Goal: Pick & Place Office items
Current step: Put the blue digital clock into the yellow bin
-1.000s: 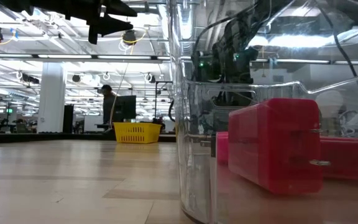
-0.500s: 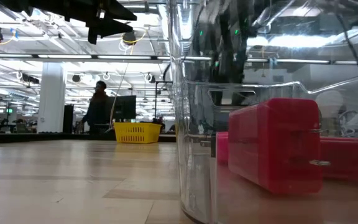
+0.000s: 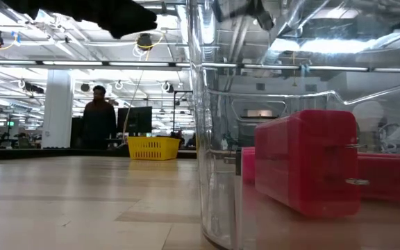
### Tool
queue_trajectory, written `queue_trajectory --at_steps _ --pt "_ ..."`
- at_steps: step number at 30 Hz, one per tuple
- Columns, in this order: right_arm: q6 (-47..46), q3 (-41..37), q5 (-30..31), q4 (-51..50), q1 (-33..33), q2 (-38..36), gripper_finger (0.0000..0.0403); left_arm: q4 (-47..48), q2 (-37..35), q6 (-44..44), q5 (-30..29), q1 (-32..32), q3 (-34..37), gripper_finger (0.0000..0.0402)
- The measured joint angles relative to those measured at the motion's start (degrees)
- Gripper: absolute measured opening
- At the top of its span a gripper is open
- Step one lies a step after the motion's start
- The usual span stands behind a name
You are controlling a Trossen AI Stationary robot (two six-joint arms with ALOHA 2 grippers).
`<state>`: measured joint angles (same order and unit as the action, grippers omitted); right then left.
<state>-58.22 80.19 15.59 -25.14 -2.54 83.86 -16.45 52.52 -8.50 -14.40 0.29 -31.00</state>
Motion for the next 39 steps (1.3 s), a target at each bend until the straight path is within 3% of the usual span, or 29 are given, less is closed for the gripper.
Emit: queue_trajectory --at_steps 5,11,18,25,39 --pt "3.85 -0.01 4.06 6.88 3.00 0.19 0.0142 -15.89 6.50 -11.02 -12.06 7.06 -0.04 0.0186" --pt "6.67 0.02 3.44 15.31 3.28 3.62 0.0142 -35.58 16.02 -29.48 -26.00 13.94 -0.04 0.0190" --pt "8.75 -0.09 0.49 21.54 1.14 5.65 0.0142 -52.57 22.39 -40.78 -40.47 15.41 -0.39 0.0241" --pt "10.24 -0.05 -0.33 26.22 0.16 7.26 0.0143 -56.17 22.66 -35.42 -40.34 14.30 -0.55 0.0278" --pt "9.74 -0.12 -6.99 35.59 -2.10 12.31 0.0143 -56.04 22.66 -32.79 -37.98 13.83 -0.55 0.0270"
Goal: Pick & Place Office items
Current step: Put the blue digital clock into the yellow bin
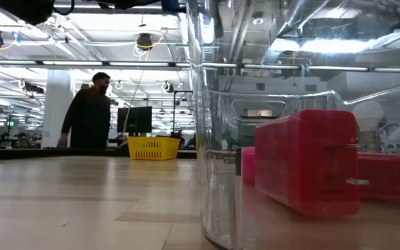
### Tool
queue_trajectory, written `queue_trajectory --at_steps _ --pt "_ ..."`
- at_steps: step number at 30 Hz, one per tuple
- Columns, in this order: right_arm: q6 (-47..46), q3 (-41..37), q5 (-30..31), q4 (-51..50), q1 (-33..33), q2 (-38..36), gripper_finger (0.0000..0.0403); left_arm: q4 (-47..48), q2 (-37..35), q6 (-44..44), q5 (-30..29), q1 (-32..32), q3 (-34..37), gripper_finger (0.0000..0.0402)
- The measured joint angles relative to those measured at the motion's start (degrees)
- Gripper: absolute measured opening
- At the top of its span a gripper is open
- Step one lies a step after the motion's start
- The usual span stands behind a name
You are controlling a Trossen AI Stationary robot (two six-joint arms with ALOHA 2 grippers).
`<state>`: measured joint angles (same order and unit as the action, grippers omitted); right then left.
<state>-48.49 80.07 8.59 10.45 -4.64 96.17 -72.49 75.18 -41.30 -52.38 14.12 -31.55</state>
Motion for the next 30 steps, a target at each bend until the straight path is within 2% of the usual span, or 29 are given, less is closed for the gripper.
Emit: queue_trajectory --at_steps 7,13,17,22,27,30 --pt "-0.59 0.08 -1.82 2.85 -0.04 1.32 0.0143 0.14 0.00 1.29 -0.40 -1.08 0.00 0.0264" --pt "-0.62 0.11 -2.16 3.98 -0.04 1.65 0.0143 0.09 0.00 2.89 -1.56 -1.23 0.00 0.0233" --pt "-0.61 0.11 -2.28 5.02 -0.04 1.65 0.0143 0.07 0.00 5.20 -1.45 -2.21 0.00 0.0194" --pt "-0.59 0.11 -2.66 5.27 -0.04 1.65 0.0143 0.40 0.00 8.33 1.85 -3.08 0.00 0.0132" --pt "-0.61 0.11 -2.51 5.27 -0.04 1.65 0.0143 0.55 0.04 8.57 2.28 -3.33 0.00 0.0072" --pt "-0.79 0.11 -2.44 5.21 -0.07 1.65 0.0143 0.50 0.07 8.56 2.70 -3.33 0.02 0.0051"
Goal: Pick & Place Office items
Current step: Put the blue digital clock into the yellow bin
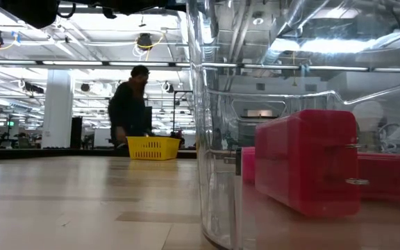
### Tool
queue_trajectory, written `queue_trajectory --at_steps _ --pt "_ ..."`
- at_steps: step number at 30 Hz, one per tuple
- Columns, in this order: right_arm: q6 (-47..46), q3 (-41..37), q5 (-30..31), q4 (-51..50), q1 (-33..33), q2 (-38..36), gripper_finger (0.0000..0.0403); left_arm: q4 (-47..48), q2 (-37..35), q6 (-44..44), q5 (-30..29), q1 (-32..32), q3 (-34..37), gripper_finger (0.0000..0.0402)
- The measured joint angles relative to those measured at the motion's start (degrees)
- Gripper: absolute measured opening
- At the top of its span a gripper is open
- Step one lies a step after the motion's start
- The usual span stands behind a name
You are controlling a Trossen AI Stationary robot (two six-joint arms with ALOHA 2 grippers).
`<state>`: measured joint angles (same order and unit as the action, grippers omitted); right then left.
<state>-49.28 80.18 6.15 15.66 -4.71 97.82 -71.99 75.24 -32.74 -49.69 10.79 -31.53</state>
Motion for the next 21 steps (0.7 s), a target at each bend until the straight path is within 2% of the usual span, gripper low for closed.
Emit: queue_trajectory --at_steps 8,11,15,17,21 --pt "1.32 0.00 0.19 0.28 0.28 0.00 0.0150 -1.25 0.03 0.01 -0.46 0.01 0.02 0.0051" --pt "2.61 0.04 2.60 0.59 0.83 0.00 0.0174 -2.64 0.13 -0.81 -1.32 -0.36 0.02 0.0051" --pt "4.81 -0.07 5.45 -0.51 1.11 0.00 0.0220 -6.42 -0.52 -1.44 -7.43 -2.11 -0.09 0.0051" --pt "5.13 -0.07 5.94 -0.55 1.04 0.00 0.0239 -5.88 -0.33 -3.04 -8.49 -3.08 -0.04 0.0051" --pt "5.86 -0.07 6.25 -3.05 0.28 -0.07 0.0256 -5.08 -2.93 -6.84 -11.03 -4.94 -0.04 0.0051"
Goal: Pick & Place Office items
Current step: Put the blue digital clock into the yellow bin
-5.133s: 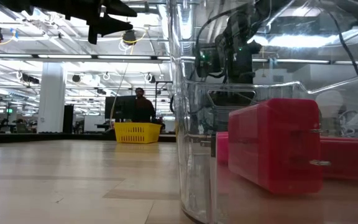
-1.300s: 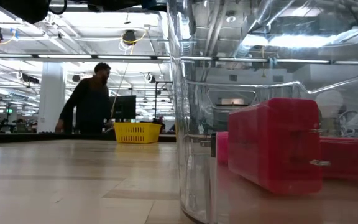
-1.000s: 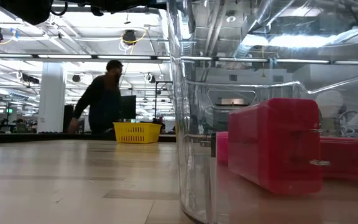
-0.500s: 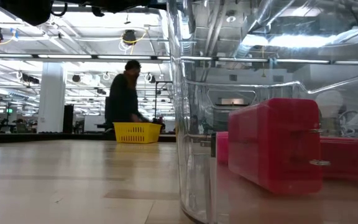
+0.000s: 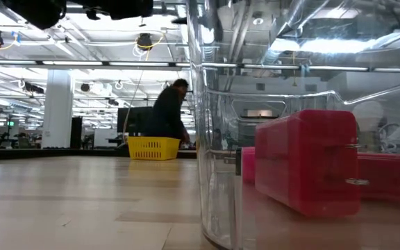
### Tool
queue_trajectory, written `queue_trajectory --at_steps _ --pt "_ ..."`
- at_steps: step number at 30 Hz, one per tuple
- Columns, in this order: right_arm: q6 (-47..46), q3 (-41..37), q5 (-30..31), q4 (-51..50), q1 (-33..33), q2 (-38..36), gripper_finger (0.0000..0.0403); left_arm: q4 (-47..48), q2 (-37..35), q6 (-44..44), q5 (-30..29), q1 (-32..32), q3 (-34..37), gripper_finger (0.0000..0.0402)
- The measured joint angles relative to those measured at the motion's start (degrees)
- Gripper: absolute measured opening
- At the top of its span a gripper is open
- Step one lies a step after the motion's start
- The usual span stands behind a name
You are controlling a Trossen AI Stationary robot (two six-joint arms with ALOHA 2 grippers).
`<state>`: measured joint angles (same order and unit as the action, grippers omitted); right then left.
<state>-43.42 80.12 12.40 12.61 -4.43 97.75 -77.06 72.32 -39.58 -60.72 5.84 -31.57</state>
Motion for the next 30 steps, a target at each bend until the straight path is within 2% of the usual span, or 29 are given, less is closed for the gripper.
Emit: queue_trajectory --at_steps 3,6,9,11,13,16,18,20,25,27,30 --pt "0.33 0.00 1.41 -6.55 -0.22 -1.28 0.0259 5.42 -3.52 -2.54 -5.06 -0.22 0.03 0.0051" --pt "0.61 0.05 4.60 -18.61 -0.20 -3.56 0.0259 14.68 -9.17 -0.86 -8.32 0.09 1.09 0.0051" --pt "-0.21 0.00 8.01 -32.90 0.61 -5.91 0.0259 28.53 -15.73 7.98 -8.29 0.25 2.84 0.0051" --pt "-1.77 0.00 11.25 -40.62 2.14 -7.70 0.0260 40.52 -20.65 17.32 -7.49 0.29 3.79 0.0051" --pt "-2.98 0.00 13.09 -45.92 4.15 -9.60 0.0260 54.00 -25.65 28.89 -2.23 -0.12 4.34 0.0051" --pt "-3.50 0.00 14.60 -51.24 7.60 -12.78 0.0260 68.18 -30.81 45.34 12.75 -3.35 4.42 0.0051" --pt "-3.21 0.00 16.51 -52.83 10.07 -14.73 0.0260 70.71 -31.35 50.64 21.85 -6.76 4.40 0.0051" --pt "-3.06 0.00 19.14 -53.60 12.55 -16.28 0.0260 70.94 -30.08 53.42 28.03 -9.92 4.34 0.0050" --pt "-2.54 0.02 23.35 -55.41 17.63 -18.93 0.0260 72.70 -21.06 56.90 36.68 -19.57 -1.16 0.0050" --pt "-2.66 0.02 24.50 -56.79 19.10 -19.38 0.0260 76.79 -15.95 57.80 39.48 -23.41 -5.63 0.0050" --pt "-4.31 0.04 25.82 -59.41 20.64 -19.45 0.0260 86.26 -8.45 57.92 40.21 -28.70 -12.41 0.0050"
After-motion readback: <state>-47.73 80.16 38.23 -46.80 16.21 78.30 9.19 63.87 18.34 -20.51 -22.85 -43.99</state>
